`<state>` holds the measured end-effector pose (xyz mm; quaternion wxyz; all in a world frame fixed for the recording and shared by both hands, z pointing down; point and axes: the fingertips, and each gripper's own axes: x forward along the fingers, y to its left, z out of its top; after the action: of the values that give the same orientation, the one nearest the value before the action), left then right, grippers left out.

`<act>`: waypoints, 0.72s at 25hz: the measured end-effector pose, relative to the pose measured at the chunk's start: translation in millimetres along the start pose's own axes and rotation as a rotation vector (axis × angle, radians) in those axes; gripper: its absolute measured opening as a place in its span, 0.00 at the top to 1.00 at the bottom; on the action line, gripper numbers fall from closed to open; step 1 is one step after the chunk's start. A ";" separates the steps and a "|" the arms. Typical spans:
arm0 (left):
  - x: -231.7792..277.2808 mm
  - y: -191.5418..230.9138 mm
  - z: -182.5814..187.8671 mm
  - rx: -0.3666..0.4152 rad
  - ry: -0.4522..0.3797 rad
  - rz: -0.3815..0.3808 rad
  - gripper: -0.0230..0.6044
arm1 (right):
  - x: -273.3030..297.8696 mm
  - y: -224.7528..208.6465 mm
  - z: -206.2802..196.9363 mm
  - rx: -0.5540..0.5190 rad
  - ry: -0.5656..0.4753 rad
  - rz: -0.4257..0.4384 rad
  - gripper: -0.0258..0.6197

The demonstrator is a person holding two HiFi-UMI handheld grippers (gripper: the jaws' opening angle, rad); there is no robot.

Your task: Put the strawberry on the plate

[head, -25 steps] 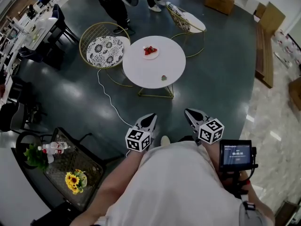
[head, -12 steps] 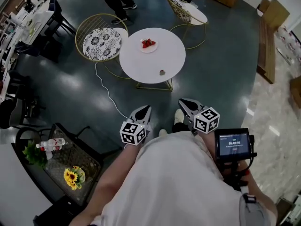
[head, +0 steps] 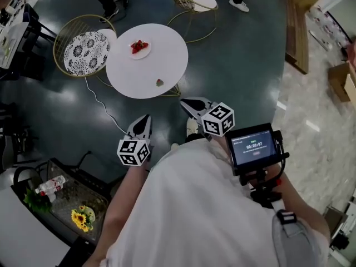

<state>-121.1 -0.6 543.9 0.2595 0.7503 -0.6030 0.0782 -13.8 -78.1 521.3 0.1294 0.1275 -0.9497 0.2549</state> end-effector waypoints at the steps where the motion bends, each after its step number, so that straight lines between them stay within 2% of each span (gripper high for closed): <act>1: 6.2 0.8 2.1 0.001 0.005 0.004 0.95 | 2.4 -5.9 2.3 0.003 0.001 0.006 0.95; 8: 75.9 -4.7 29.3 0.006 0.049 0.050 0.95 | 6.1 -78.5 33.4 0.032 0.010 0.057 0.95; 18: 80.5 -4.7 29.6 0.030 0.063 0.072 0.95 | 5.0 -84.7 30.4 0.033 0.031 0.088 0.95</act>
<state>-101.5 -83.9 551.9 0.2642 0.7292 -0.6197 0.1203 2.2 -165.7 535.6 0.1308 0.0835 -0.9480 0.2779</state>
